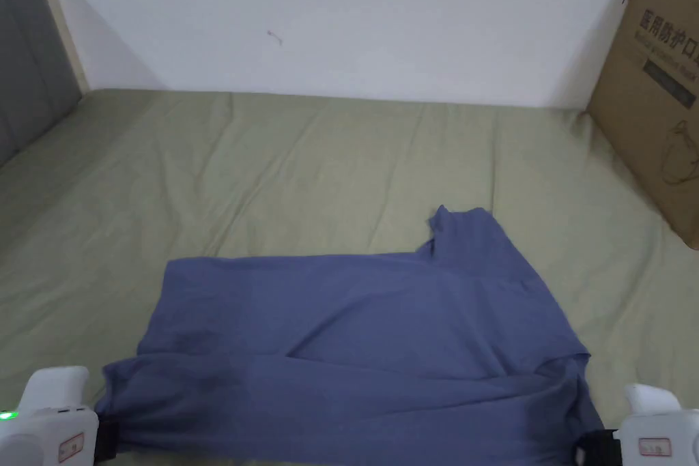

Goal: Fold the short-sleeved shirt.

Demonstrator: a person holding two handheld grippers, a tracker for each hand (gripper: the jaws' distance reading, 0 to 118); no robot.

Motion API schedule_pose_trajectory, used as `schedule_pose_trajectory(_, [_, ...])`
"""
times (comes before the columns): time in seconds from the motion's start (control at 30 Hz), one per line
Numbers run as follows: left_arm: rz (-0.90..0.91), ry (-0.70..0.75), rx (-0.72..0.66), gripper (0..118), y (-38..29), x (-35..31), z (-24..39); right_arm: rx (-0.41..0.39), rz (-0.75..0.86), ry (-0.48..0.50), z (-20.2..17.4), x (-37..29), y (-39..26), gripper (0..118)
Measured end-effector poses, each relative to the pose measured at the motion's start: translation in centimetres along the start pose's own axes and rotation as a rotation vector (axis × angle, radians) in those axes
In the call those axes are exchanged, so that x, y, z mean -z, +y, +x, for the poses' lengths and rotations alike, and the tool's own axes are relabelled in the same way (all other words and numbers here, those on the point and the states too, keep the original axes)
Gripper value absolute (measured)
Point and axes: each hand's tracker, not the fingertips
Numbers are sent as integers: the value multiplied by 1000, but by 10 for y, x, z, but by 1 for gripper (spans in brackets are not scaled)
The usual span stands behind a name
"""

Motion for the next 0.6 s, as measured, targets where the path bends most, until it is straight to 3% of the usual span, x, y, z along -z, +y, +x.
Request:
schedule_pose_trajectory(0.03, [0, -1, 7, 6, 1, -2, 1, 18, 28, 19, -4, -7, -1, 6])
schedule_pose_trajectory(0.1, [4, 0, 26, 6, 1, -9, -1, -26, 2, -18, -6, -13, -2, 6])
schedule_pose_trajectory(0.23, [20, -30, 17, 6, 0, -31, -10, -6, 9, 1, -4, -35, -9, 6])
schedule_pose_trajectory(0.33, [26, -6, 69, 6, -11, -53, -12, -36, 13, -14, 4, -51, -23, 7])
schedule_pose_trajectory(0.47, [-3, -5, 90, 6, -42, -73, -16, -5, -28, -2, 20, -65, -66, 7])
schedule_pose_trajectory(0.53, [-23, 0, 103, 7, -60, -73, -14, -35, -57, -21, 12, -70, -92, 7])
schedule_pose_trajectory(0.57, [-39, 10, 123, 8, -70, -66, -16, -35, -57, -21, 15, -65, -103, 8])
schedule_pose_trajectory(0.6, [-39, 12, 129, 19, -78, -57, -21, -32, -53, -15, 19, -60, -112, 17])
